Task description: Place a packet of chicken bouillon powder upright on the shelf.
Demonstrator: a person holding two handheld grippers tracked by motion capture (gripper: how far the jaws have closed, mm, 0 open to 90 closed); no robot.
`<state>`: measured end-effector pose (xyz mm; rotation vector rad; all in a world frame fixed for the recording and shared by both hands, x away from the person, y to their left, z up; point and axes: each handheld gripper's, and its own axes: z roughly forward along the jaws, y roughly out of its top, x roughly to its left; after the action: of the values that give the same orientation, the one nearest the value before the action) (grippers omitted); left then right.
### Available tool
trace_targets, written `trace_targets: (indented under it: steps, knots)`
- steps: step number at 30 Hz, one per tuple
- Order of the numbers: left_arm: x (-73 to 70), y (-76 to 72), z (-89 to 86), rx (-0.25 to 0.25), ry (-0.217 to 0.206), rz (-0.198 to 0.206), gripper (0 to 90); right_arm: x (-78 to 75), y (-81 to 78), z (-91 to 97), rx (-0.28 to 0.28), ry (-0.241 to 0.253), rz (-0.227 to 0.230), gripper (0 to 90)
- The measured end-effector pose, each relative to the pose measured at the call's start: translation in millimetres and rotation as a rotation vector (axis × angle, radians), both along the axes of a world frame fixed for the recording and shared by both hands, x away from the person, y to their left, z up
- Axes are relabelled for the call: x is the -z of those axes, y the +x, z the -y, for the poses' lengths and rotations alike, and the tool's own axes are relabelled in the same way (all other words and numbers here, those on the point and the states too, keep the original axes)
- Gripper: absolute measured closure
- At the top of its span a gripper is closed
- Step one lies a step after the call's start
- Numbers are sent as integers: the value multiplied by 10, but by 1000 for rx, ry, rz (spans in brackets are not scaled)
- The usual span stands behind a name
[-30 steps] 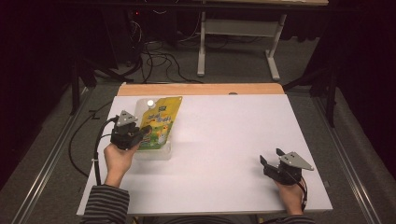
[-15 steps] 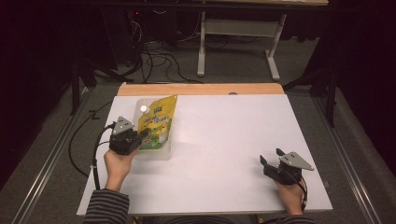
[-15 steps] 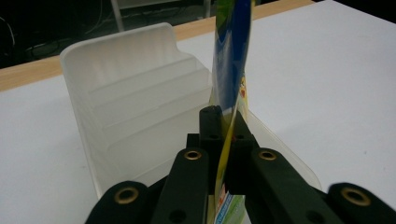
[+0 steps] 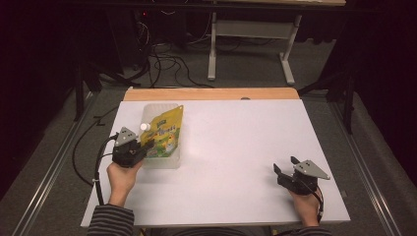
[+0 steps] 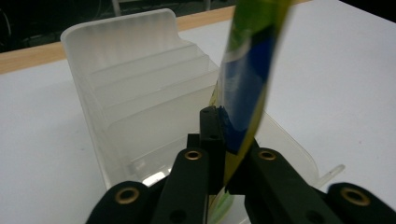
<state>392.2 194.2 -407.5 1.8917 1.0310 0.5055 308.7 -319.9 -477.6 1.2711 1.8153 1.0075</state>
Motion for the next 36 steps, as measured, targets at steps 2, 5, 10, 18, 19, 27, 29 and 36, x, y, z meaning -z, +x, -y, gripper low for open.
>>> trace_targets:
  steps: [2, 5, 10, 18, 19, 27, 29, 36]
  knots:
    - [18, 3, -5, 2, -12, -4, 900, 0, -1, 0, 2, 1, -2, 302]
    - [43, -6, -16, -3, -17, 3, 899, -1, -2, 0, 1, 0, 0, 302]
    - [81, -23, -53, -6, 4, -18, 845, 0, -1, 0, 2, 2, -2, 301]
    - [12, -95, -105, -20, -34, 10, 760, 1, -1, -5, -2, -2, 0, 302]
    - [12, -100, -107, -24, -28, 11, 725, 1, -1, -3, 0, -1, 1, 302]
    - [12, -172, -211, -77, -71, 13, 627, 1, -1, -6, -2, 0, -1, 302]
    - [20, -220, -251, -92, -74, 14, 616, 1, 0, -2, -1, -1, 0, 302]
    - [-1, -324, -283, -105, -64, 36, 573, 2, 1, -10, 1, -4, -4, 302]
